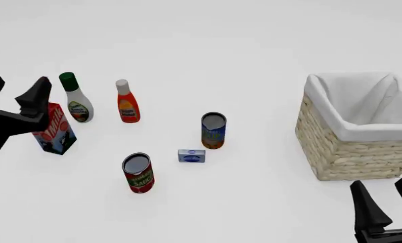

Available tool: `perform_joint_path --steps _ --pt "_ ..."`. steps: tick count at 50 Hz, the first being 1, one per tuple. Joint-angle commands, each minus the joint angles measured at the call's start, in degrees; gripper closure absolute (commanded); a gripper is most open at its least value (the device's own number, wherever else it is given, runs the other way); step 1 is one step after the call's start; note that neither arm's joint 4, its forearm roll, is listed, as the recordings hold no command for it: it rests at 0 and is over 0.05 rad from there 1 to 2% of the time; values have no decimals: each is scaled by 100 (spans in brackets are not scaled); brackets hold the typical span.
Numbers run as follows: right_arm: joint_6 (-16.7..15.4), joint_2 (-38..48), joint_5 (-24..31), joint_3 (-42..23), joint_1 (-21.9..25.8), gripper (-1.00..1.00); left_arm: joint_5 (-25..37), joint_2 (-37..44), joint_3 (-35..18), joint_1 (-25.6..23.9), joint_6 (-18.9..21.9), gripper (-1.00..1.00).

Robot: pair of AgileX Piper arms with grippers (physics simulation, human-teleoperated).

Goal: Pick the salad dressing and place it in the basket.

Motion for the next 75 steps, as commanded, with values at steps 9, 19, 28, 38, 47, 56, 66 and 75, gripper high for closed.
perform_joint_path --steps 9,19,28,38,47,56,66,75 --pt "17 -2 -6 2 75 -100 207 1962 -1984 348 26 -100" --pt "41 35 -64 2 127 -100 791 2630 -2915 413 5 -100" --pt "60 25 -22 -1 164 -100 1127 3255 -3583 568 111 -100" --pt "88 118 -86 0 190 -100 1426 3787 -4178 559 105 -100" --pt "84 63 -13 1 176 -100 1518 4115 -4525 747 87 -100" --pt "89 171 -94 1 207 -100 1572 4348 -4764 881 144 -100" --pt "100 263 -174 1 258 -100 1786 4690 -5189 1051 61 -100" --pt "96 298 -193 1 262 -100 1885 5046 -5470 1199 201 -100"
